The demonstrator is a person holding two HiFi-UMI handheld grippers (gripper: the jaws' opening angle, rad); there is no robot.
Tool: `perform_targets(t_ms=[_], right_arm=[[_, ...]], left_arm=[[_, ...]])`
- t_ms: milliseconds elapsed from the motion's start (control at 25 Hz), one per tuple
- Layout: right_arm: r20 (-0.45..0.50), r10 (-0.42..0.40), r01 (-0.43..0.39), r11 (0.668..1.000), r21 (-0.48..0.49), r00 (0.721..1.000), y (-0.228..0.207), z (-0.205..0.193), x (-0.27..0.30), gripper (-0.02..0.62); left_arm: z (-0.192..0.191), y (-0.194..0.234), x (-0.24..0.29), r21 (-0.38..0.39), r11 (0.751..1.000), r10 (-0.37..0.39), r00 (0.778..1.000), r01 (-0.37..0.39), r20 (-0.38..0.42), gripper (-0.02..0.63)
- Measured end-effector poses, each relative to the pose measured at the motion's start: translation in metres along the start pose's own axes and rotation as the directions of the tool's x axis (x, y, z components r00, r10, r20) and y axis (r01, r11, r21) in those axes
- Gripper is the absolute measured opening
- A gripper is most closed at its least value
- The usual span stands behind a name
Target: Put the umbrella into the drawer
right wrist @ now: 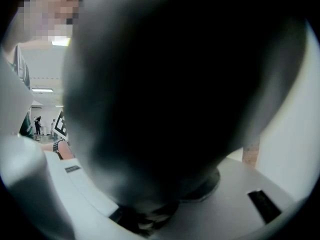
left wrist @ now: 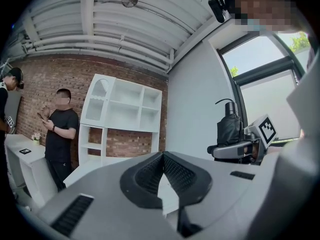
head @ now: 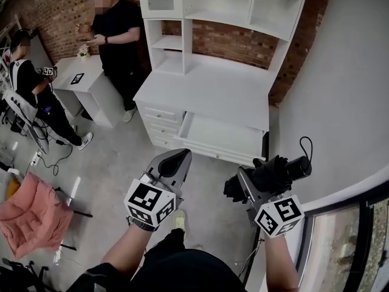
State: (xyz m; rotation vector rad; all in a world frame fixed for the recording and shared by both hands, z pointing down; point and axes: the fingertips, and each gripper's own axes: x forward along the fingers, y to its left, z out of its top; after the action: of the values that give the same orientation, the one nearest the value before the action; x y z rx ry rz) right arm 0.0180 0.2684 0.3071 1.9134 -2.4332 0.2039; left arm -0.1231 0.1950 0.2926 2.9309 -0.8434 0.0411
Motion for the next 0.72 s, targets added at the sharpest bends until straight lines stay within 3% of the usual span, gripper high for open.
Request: perform_targets(t_ms=[400, 720], right_arm=[[-0.029, -0.012, 0.012, 1.0, 0.011, 1.0, -0.034, 0.002, 0.124, 0.193], [-0.067, -0.039, 0.04, 0.999, 0.002, 0.997, -0.056, -0.006, 0.19, 0.193]], left_arm=[[-0.007, 0.105, 0.077, -0.014, 1.0, -0.024, 0.999, 0.023, -0.03, 0.006], [-0.017, 0.157, 0.125, -0.025, 0.997, -0.074, 0.996, 0.073, -0.046, 0.006]])
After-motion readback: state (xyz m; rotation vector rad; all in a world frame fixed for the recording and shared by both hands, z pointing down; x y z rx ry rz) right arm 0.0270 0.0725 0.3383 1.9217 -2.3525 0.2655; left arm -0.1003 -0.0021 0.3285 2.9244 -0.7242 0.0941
